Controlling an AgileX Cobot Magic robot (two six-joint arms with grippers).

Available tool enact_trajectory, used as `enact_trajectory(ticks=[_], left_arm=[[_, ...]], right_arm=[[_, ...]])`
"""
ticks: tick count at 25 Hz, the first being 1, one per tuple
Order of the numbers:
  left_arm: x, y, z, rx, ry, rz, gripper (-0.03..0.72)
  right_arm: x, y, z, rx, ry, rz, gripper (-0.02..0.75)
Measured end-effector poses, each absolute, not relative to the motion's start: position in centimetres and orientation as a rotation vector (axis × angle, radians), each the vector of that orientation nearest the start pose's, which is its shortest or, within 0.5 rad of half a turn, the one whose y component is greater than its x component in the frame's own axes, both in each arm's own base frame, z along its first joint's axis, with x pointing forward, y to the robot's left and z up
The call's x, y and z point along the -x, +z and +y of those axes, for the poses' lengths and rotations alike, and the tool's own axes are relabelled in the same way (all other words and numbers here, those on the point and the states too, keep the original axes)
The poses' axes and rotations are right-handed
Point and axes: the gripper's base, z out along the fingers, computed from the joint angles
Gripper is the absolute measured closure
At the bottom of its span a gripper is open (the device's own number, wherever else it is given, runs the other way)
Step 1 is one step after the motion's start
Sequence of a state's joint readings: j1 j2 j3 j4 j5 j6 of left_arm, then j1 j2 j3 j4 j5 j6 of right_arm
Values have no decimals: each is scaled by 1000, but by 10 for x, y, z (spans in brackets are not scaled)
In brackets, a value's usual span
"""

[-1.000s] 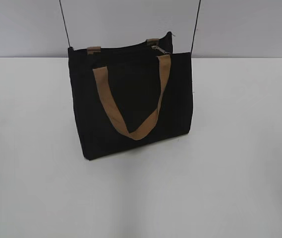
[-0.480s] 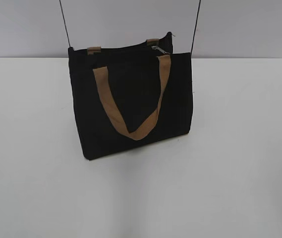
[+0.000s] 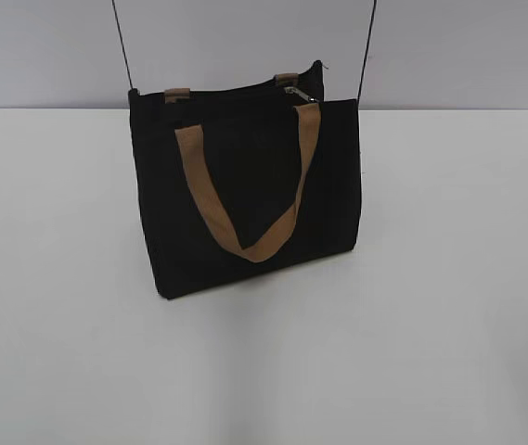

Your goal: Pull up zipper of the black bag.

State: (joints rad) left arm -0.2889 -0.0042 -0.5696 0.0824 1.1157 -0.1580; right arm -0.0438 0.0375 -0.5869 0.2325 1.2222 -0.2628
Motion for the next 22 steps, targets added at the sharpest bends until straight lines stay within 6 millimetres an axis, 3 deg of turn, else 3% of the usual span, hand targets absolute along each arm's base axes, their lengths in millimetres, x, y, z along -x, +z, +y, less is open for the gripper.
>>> enact_trajectory(ticks=[3,7,22], left_arm=[[11,290,10,-139,-184,2005,293],[10,288,8,-174,-183,2003,293],[11,288,3,-264,-201,1993,342]], right_arm=[[23,288,20,282,81,2081,349],[16,270,17,286,53,2148,349],[4,266,11,222,-21,2087,349]])
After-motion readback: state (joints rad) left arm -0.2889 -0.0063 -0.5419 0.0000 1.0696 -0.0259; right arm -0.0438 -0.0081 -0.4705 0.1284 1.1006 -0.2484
